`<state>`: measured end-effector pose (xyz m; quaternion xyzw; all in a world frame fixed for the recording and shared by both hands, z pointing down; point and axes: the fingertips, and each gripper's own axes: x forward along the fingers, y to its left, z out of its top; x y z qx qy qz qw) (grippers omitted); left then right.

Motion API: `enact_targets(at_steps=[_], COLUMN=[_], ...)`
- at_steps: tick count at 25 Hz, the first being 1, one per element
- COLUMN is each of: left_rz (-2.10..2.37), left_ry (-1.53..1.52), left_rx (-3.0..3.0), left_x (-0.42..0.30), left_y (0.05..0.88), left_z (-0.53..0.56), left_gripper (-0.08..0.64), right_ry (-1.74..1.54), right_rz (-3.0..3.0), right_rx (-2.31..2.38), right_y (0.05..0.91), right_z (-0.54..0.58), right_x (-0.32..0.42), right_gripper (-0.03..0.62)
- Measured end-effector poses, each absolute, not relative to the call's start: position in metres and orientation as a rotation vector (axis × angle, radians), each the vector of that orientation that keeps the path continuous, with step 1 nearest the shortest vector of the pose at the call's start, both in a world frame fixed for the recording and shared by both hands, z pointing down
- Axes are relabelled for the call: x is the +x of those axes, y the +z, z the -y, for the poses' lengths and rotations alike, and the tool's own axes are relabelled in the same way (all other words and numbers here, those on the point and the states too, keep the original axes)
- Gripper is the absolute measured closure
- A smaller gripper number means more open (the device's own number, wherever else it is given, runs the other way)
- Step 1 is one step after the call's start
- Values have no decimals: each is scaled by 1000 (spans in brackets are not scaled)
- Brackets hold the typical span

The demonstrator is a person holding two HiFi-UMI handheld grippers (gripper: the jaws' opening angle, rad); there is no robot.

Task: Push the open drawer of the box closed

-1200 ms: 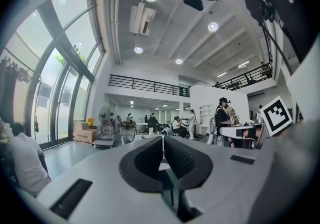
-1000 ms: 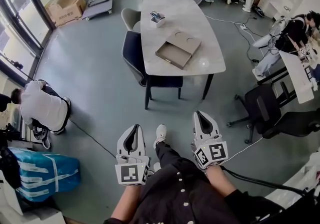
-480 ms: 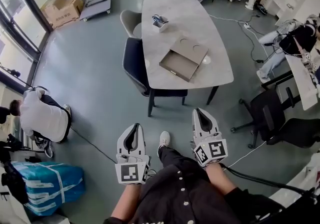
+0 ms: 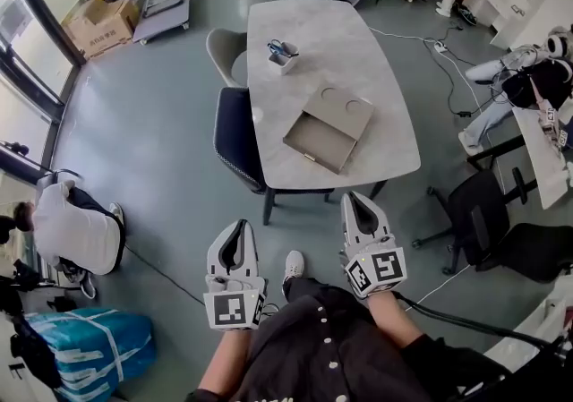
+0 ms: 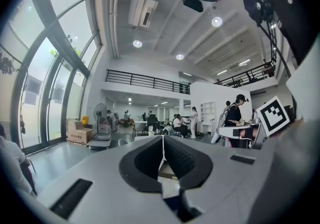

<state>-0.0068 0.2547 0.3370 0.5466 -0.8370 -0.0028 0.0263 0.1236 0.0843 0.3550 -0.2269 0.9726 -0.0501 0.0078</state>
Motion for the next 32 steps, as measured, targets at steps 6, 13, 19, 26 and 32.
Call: enact_targets(at_steps=[6,13,19,26,32], left_rz=[2574,2576,2575,2537,2474], left_ry=[0,1,-4,-7,-12], left_rx=[1692,1686,1690,1717,1816], left_x=[-36,-63,-73,-95,-122], left_y=[338,341,339,342,340], left_z=[-222,-188,-168,-149,-116], left_gripper=[543,541,541,541,541], right_ry=[-166,-163,-168,-169,-166], right_rz=[-3048,-3045,-3049,-3049,-3025], right_rx=[-725,-720,-736,-788,-894], right_y=[357,359,362,362,364], right_z=[-50,-16,5,19,40], right_x=[95,69,62,48,33], right_gripper=[595,595,595,595,595])
